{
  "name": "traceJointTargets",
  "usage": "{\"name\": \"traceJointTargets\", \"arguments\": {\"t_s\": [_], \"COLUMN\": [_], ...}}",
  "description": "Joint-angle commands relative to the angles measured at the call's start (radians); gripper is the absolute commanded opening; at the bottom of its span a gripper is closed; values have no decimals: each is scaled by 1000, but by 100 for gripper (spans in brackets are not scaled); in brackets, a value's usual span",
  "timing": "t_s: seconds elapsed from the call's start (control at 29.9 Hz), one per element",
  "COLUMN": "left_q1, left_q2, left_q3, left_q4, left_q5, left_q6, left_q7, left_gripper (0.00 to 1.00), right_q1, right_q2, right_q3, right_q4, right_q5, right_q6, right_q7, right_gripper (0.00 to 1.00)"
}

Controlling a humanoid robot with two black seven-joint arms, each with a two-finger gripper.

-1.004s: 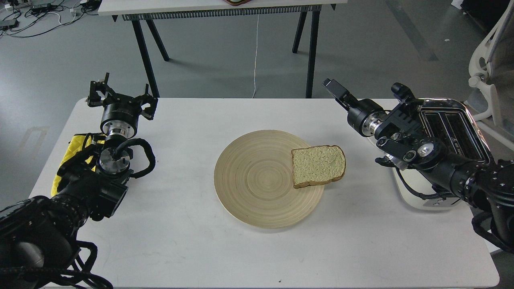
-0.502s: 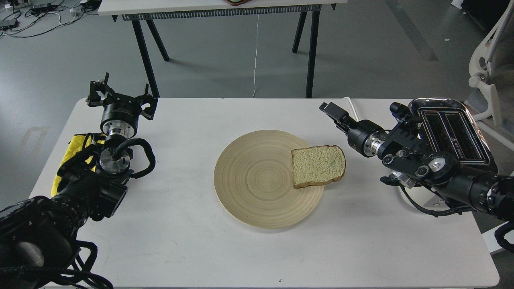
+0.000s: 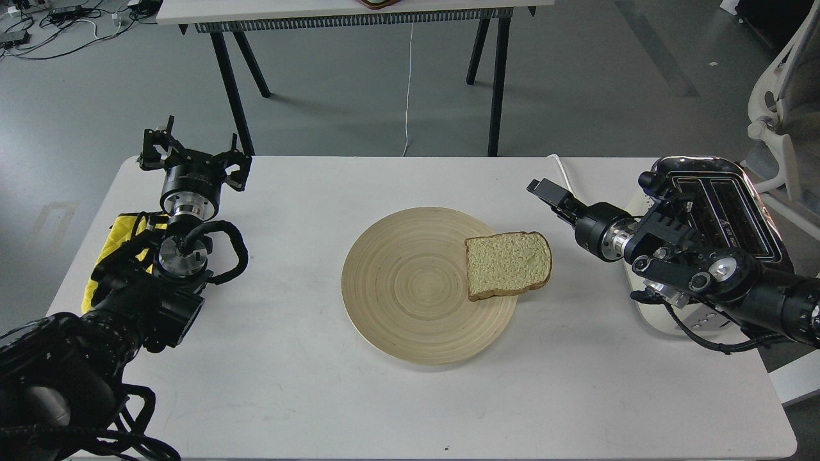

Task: Put bread in toaster with right arm
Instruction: 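Reach the right gripper to the bread slice edge and grasp it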

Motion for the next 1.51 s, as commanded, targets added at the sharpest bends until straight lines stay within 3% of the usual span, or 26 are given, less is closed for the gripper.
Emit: {"name": "traceJointTargets", "arguments": {"t_s": [0.0, 0.6, 1.47], "left_q1": [0, 0, 0], "left_q2": [0, 0, 0], "left_q3": [0, 0, 0], "left_q4": [0, 0, 0], "left_q5": [0, 0, 0], "left_q6": [0, 0, 0], "left_q7": [0, 0, 0], "left_gripper": [100, 100, 100], "right_q1": [-6, -14, -41], "right_q2": [4, -54, -48], "right_q3": [0, -34, -39], "right_q4": [1, 150, 207], "right_q5": [-1, -1, -1], "right_q6": [2, -18, -51], "right_q7": [-17, -34, -35], "right_gripper": [99, 99, 95]}}
